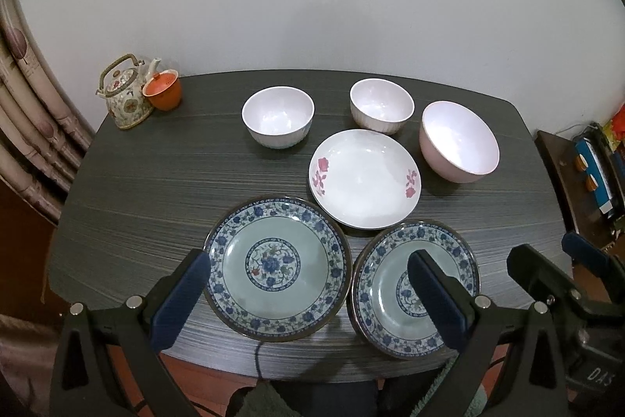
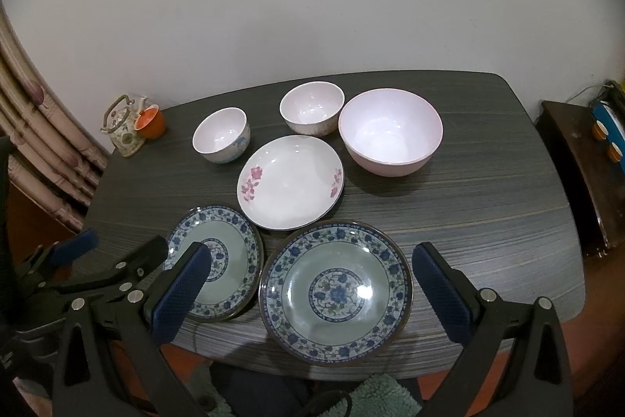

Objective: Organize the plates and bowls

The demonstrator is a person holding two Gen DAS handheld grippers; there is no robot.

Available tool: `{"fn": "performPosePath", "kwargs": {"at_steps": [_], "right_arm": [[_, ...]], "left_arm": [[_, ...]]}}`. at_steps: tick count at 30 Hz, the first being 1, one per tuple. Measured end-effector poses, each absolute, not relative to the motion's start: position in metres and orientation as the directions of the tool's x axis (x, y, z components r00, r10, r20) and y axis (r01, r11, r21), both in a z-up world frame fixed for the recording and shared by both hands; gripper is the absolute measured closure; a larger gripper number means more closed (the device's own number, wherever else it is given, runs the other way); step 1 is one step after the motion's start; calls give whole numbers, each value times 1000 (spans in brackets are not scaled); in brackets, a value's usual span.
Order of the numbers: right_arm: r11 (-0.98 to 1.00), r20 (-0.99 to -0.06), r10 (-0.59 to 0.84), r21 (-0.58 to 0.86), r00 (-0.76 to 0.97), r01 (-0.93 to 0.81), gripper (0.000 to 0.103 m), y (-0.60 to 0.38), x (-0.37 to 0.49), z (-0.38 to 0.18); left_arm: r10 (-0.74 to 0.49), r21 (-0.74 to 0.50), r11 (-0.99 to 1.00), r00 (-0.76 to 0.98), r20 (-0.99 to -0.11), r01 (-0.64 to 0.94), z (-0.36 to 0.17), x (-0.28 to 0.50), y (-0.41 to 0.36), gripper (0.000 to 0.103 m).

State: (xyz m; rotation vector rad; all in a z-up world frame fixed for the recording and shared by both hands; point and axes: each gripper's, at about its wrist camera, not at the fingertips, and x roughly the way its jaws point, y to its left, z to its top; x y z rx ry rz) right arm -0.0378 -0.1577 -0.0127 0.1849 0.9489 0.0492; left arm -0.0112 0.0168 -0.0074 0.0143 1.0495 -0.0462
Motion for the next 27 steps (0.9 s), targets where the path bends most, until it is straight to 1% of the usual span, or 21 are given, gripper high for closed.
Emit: {"fn": "performPosePath", "kwargs": {"at_steps": [7, 14, 22, 24, 26, 27], "right_arm": [[982, -801, 130, 184, 584, 34, 1, -156, -38, -15], [981, -794, 153, 195, 588, 8, 1, -153, -38, -27], [963, -781, 238, 265, 578, -39, 1, -152, -35, -47], [954, -778, 275, 294, 565, -59, 4, -151, -33, -53], [946, -777, 303, 315, 552, -76, 5, -148, -31, -59], [939, -773, 327, 333, 544, -91, 7, -146, -29, -63]], "left_arm": [[-45, -23, 999, 514, -857, 50, -13, -14, 22, 0], [-72, -72, 997, 505, -860, 21, -24, -11, 39, 0], [-99, -152, 985, 456, -885, -81, -51, -4, 82, 0], [-108, -174, 978, 442, -890, -111, -60, -3, 95, 0], [-118, -194, 971, 422, -899, -140, -70, -2, 107, 0], [-123, -201, 968, 416, -901, -151, -74, -2, 112, 0]]}}
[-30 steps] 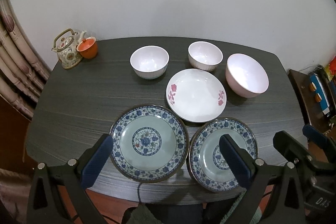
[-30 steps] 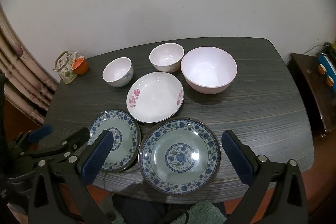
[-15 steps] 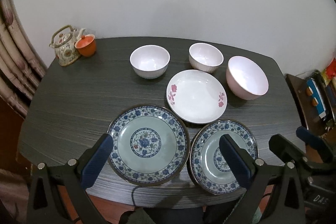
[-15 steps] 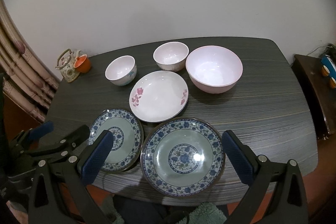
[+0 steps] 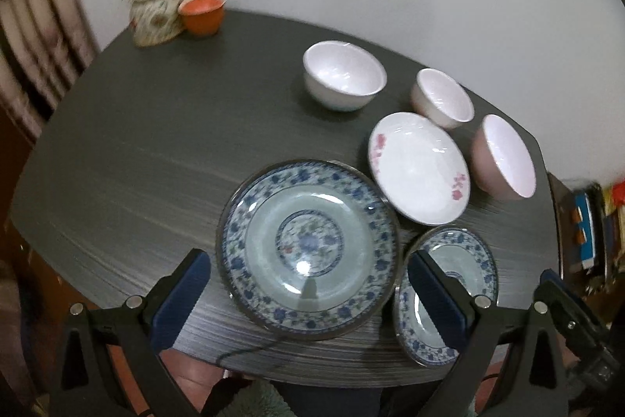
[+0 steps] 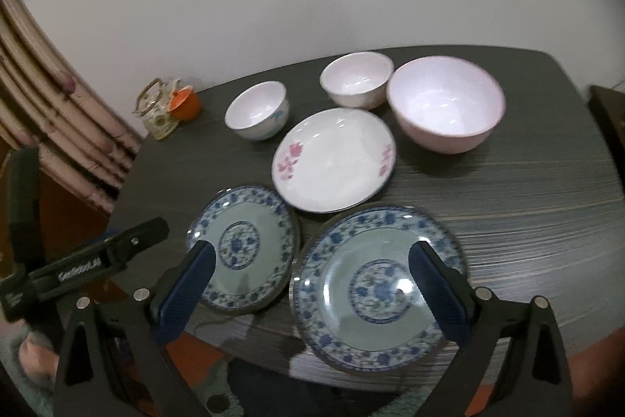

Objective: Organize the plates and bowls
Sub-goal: 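Move the left tool to a blue-and-white plate and grip its rim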

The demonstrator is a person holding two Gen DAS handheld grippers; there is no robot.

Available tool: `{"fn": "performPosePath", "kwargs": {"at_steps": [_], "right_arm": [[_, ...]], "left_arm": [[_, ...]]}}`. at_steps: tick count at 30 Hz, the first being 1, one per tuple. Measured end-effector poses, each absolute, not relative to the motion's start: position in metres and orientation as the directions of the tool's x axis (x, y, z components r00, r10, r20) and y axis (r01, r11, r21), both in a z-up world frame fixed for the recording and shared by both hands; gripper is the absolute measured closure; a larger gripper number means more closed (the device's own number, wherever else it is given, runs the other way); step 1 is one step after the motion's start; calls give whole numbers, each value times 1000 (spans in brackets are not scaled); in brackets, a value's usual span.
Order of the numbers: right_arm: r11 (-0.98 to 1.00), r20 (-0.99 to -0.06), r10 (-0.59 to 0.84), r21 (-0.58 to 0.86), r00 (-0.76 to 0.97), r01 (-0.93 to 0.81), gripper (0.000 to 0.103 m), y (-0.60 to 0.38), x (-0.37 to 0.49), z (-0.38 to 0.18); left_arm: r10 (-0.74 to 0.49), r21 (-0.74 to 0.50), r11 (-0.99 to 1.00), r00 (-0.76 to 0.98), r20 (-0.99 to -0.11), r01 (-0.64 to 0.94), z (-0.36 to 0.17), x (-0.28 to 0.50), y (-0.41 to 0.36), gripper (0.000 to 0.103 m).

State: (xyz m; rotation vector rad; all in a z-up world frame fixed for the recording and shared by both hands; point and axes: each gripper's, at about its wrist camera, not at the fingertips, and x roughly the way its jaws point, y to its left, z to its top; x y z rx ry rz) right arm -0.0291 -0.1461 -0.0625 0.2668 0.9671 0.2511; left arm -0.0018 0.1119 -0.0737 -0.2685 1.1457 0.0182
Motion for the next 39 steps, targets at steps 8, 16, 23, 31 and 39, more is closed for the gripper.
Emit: {"fn": "performPosePath", "kwargs": {"at_steps": [8, 16, 23, 31, 39], "right_arm": [[881, -762, 460, 456, 456, -128, 19, -136, -11, -93], [844, -763, 523, 525, 380, -108, 20, -125, 14, -122], [823, -757, 561, 554, 335, -125, 22, -114, 33, -133], [830, -789, 556, 542, 261, -128, 34, -99, 54, -152], [835, -814, 550, 532, 184, -142, 53, -84, 76, -173]], "left_arm": [[-216, -330, 911, 396, -892, -248, -100, 1, 155, 0], [-262, -393, 855, 372, -891, -339, -116, 5, 187, 1], [-340, -463, 806, 352, -872, -370, -131, 2, 203, 1], [-360, -464, 803, 316, -878, -375, -143, 5, 206, 13], [-390, -478, 783, 285, -876, -397, -155, 8, 211, 44]]}}
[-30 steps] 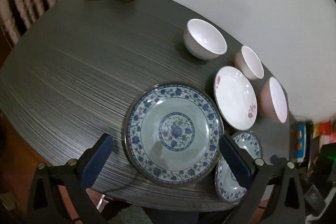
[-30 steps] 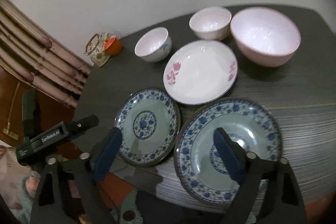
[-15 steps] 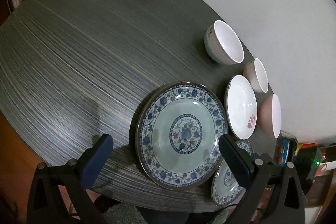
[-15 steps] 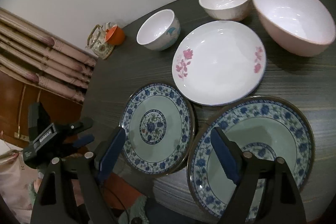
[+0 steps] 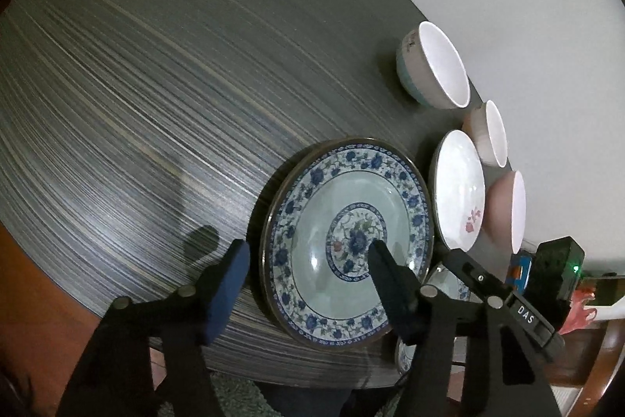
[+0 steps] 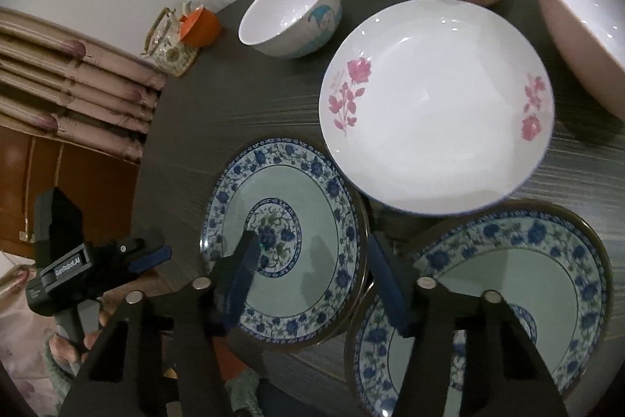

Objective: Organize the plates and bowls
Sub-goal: 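Move the left tool to a blue-and-white plate and grip its rim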

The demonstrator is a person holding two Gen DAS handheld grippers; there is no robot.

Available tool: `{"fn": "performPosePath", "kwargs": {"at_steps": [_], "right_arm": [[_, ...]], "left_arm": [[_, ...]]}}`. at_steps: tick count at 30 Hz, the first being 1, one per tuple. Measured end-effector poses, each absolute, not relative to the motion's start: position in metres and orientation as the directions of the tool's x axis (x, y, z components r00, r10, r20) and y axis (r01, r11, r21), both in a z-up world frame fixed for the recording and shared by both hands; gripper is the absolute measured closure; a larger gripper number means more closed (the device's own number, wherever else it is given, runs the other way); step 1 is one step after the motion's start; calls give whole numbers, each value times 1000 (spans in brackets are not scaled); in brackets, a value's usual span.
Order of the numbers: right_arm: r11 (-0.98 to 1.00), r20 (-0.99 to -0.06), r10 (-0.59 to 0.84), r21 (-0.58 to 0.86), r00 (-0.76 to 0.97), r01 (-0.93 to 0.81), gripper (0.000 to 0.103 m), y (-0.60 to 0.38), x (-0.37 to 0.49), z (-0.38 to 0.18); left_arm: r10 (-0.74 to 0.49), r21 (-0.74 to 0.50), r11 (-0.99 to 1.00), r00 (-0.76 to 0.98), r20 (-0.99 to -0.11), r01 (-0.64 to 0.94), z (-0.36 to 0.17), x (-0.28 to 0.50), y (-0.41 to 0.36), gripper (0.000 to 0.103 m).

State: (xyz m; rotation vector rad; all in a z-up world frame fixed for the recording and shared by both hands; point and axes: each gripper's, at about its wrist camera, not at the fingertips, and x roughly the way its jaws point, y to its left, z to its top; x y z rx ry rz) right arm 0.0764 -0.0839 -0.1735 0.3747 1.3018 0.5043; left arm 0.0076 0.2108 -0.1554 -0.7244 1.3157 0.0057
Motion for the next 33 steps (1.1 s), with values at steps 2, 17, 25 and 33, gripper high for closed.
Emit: {"fn": "performPosePath", "kwargs": {"at_steps": [2, 17, 25, 33], "right_arm": [[837, -818, 546, 529, 178, -138, 55, -83, 81, -178], [843, -832, 536, 519, 145, -139, 65, -78, 97, -194], [846, -839, 530, 511, 127, -155, 65, -73, 102, -195], [863, -861, 498, 481, 104, -156, 67, -68, 105, -204]], "left_arm": [[-396, -480, 778, 277, -876, -405, -160, 8, 212, 54], [-382, -450, 789, 239, -893, -419, -180, 14, 213, 55], [-377, -436, 798, 219, -900, -416, -189, 16, 204, 57], [-373, -423, 810, 201, -906, -406, -197, 22, 191, 66]]}}
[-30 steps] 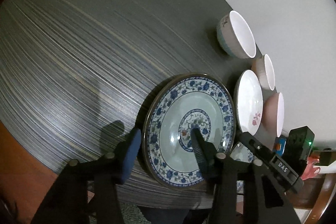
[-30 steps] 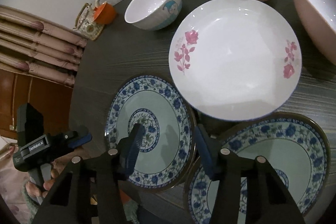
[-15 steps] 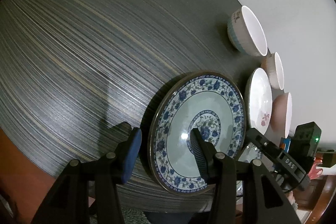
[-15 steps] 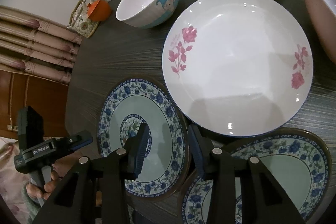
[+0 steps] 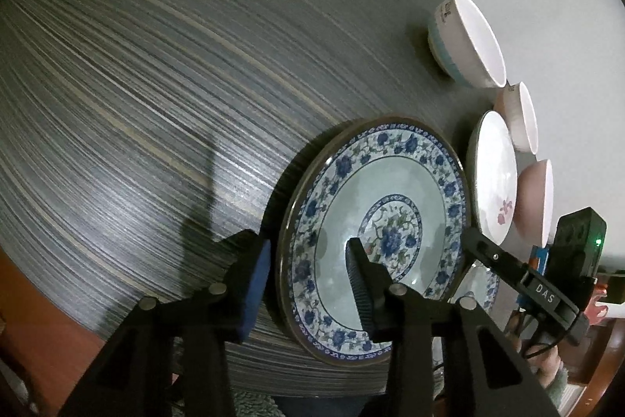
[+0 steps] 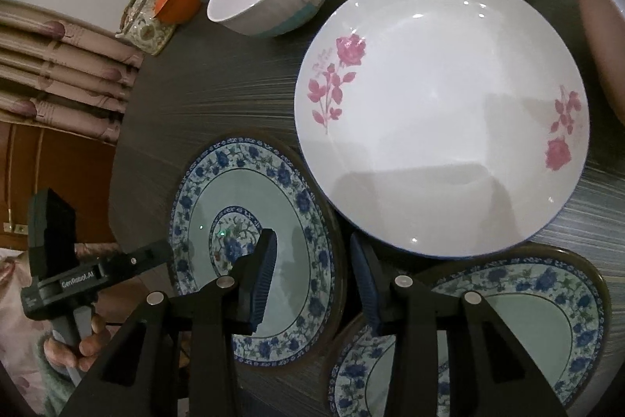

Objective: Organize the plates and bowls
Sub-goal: 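Move the left tool to a blue-and-white plate and grip its rim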

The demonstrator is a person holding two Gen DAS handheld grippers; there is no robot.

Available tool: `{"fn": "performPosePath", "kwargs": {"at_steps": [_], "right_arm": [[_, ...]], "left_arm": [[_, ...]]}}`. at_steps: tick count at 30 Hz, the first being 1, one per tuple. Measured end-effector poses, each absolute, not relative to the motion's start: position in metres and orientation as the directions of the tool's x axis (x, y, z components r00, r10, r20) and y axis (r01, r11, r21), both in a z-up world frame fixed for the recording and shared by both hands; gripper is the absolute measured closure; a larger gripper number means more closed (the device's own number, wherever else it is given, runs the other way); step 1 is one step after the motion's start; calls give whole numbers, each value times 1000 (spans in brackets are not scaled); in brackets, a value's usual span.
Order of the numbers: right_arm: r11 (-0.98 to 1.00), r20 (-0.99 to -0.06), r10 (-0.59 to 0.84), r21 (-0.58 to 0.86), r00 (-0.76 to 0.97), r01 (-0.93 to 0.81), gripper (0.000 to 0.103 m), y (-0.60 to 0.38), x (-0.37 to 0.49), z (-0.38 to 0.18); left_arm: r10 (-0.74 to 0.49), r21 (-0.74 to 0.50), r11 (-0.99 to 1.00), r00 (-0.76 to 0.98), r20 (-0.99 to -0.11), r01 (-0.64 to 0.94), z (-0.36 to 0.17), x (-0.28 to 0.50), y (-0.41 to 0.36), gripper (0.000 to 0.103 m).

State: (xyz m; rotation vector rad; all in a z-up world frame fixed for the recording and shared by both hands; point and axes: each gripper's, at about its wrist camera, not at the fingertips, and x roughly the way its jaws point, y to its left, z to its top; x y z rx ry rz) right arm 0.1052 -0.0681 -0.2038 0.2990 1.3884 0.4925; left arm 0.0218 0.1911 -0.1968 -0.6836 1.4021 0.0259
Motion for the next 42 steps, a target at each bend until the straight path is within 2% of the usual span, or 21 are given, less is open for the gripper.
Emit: {"fn": "performPosePath", "kwargs": {"at_steps": [7, 10, 25, 42], "right_arm": [[871, -869, 485, 469, 101, -144, 77, -65, 107, -212], [884, -880, 462, 447, 108, -137, 87, -66, 107, -214], [882, -875, 464, 440, 141, -170, 90, -37, 87, -198], [878, -870, 470, 442, 150, -184, 90, -11, 58, -209]], "left_arm": [[-347, -396, 829, 194, -918, -394, -201, 28, 183, 79], [-332, -386, 840, 201, -922, -381, -201, 29, 183, 81], [-259, -358, 843, 282, -924, -400, -176, 27, 218, 81], [-207, -322, 842, 293, -933, -433, -193, 35, 240, 81]]}}
